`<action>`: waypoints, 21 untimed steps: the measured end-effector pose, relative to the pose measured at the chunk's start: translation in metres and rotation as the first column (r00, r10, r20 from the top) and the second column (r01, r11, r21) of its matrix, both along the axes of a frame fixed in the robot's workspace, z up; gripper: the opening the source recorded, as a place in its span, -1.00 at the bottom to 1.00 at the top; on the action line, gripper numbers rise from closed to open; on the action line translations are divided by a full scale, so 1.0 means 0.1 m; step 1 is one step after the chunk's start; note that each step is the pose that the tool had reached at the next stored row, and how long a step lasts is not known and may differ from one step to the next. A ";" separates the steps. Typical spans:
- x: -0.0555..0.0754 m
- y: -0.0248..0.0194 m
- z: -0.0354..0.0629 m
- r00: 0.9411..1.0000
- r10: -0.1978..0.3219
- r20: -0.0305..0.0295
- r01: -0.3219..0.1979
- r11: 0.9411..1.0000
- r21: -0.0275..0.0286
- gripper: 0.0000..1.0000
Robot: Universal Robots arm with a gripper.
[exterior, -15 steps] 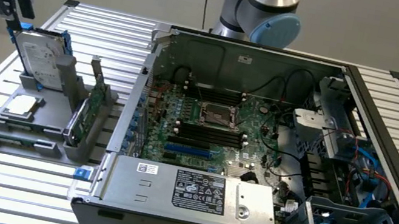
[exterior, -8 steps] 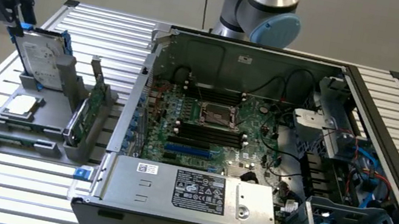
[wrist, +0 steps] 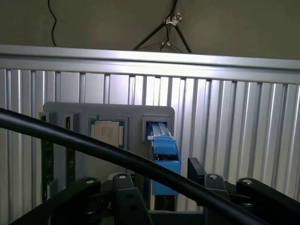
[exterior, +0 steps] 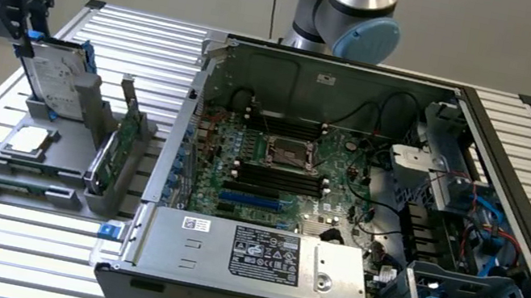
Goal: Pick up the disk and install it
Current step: 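Pick up the disk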
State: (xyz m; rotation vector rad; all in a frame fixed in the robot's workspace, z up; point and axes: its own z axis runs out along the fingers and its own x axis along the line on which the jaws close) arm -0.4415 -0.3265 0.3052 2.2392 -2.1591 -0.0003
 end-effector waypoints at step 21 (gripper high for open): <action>-0.01 0.001 -0.160 0.999 -0.038 -0.004 0.038 0.999 0.020 0.08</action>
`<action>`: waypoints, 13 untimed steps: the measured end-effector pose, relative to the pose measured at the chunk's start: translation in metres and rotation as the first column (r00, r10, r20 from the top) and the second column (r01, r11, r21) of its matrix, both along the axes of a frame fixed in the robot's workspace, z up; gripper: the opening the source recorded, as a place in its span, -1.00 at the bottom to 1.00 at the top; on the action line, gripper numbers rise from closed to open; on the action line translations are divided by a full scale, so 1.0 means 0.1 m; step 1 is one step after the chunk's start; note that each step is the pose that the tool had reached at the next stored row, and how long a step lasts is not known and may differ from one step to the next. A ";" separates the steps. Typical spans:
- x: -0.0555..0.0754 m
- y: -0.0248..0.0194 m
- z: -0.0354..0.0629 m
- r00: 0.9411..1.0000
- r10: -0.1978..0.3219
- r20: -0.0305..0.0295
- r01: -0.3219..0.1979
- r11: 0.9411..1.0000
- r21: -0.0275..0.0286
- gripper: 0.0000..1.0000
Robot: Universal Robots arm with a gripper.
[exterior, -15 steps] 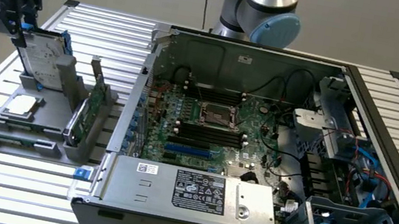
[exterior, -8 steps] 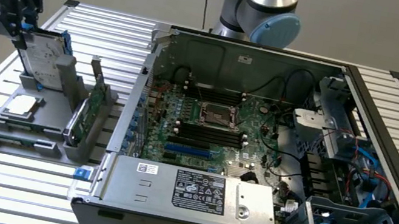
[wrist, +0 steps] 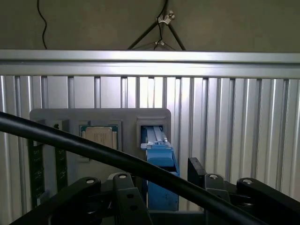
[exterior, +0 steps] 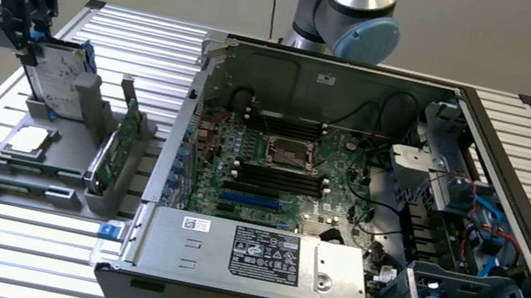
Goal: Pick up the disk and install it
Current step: 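Pick up the disk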
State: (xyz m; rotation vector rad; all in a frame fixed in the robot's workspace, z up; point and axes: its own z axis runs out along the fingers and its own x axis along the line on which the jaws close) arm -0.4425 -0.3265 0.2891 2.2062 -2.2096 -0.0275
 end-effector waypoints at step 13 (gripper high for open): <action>0.00 -0.001 -0.031 1.000 0.010 -0.007 -0.010 1.000 0.000 0.08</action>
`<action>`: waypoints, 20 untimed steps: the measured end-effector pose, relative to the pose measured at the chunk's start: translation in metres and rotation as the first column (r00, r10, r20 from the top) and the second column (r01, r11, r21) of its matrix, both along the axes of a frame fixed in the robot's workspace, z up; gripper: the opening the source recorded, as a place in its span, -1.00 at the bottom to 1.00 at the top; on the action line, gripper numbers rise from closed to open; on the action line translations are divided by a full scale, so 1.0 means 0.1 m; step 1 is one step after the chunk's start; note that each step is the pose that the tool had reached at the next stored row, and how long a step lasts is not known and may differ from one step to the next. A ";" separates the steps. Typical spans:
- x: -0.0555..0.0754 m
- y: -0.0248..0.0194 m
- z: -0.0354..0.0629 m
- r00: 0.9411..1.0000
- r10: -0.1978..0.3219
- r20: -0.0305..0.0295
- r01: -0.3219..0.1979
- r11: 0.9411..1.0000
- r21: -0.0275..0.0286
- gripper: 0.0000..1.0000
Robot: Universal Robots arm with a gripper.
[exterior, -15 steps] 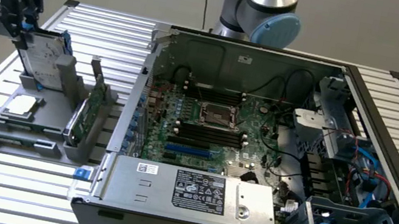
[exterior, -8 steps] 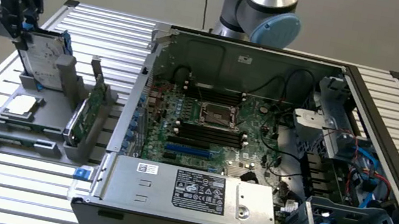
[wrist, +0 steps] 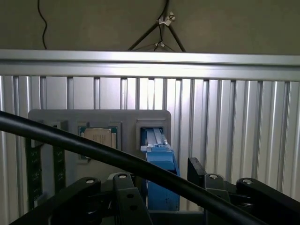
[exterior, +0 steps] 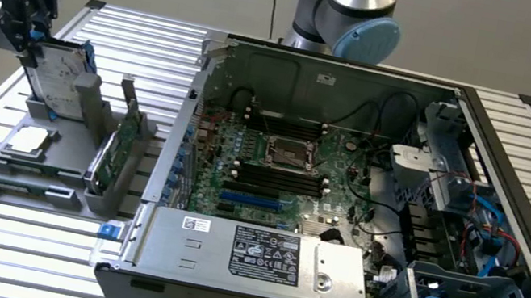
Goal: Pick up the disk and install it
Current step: 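Pick up the disk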
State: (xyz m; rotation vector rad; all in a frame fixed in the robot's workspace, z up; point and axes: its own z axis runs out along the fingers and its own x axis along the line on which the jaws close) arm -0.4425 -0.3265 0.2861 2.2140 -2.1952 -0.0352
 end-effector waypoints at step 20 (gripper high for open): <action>0.00 0.000 -0.002 1.000 0.013 0.000 -0.013 1.000 0.000 -0.11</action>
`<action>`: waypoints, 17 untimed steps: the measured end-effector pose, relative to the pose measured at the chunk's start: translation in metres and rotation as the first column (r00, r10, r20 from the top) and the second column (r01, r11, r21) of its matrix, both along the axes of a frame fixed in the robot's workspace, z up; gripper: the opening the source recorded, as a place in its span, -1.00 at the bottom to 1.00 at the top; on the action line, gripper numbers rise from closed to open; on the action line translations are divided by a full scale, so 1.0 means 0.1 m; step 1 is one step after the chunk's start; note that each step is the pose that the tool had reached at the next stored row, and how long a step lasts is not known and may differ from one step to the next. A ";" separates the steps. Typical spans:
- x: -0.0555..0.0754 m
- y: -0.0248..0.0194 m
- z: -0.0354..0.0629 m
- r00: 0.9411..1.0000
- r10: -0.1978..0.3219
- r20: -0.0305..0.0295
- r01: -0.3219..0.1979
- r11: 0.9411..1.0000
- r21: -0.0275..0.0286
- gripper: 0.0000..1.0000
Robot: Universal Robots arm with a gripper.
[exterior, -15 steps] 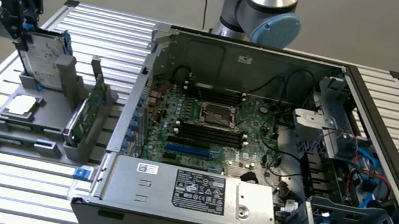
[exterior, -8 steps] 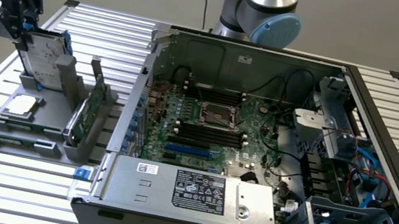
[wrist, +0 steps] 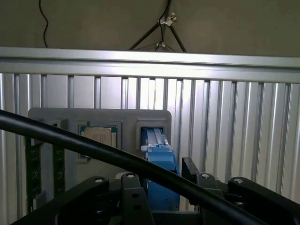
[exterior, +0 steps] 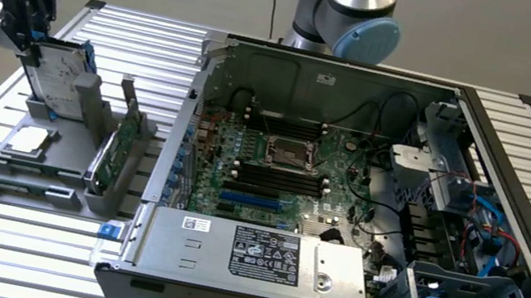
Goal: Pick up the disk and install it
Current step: 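Pick up the disk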
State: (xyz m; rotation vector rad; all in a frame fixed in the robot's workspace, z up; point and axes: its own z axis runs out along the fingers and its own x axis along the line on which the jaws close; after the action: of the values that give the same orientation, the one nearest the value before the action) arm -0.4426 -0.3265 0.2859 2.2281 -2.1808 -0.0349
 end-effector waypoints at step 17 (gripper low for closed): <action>0.00 -0.030 0.001 1.000 0.000 0.000 0.000 1.000 0.000 -0.34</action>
State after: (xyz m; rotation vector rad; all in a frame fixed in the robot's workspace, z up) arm -0.4426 -0.3295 0.2859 2.2280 -2.1808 -0.0350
